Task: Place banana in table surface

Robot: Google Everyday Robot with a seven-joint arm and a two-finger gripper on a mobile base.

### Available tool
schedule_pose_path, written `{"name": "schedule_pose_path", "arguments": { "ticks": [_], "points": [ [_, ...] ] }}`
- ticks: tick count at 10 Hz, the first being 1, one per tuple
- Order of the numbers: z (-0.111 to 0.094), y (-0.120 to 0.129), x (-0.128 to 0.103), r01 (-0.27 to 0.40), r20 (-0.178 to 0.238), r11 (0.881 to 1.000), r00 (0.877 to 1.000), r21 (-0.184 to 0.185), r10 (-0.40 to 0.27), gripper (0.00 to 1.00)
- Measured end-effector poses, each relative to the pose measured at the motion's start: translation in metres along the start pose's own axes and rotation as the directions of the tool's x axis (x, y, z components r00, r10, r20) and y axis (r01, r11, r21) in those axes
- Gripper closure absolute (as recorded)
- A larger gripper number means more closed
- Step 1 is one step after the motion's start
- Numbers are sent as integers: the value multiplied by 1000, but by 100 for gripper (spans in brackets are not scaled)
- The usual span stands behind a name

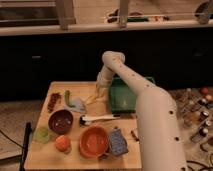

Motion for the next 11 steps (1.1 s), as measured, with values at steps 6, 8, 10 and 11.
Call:
{"name": "schedule_pose_path", "arguments": {
  "ticks": [6,8,10,11],
  "points": [
    [-2,-5,-6,-5,8,1000,1000,-4,5,20],
    [-4,-6,-6,-12,12,1000,1000,-3,12,20],
    [-6,-6,-5,-20,17,1000,1000,1,20,20],
    [-7,-6,-4,-24,19,1000,1000,4,24,20]
  ]
}}
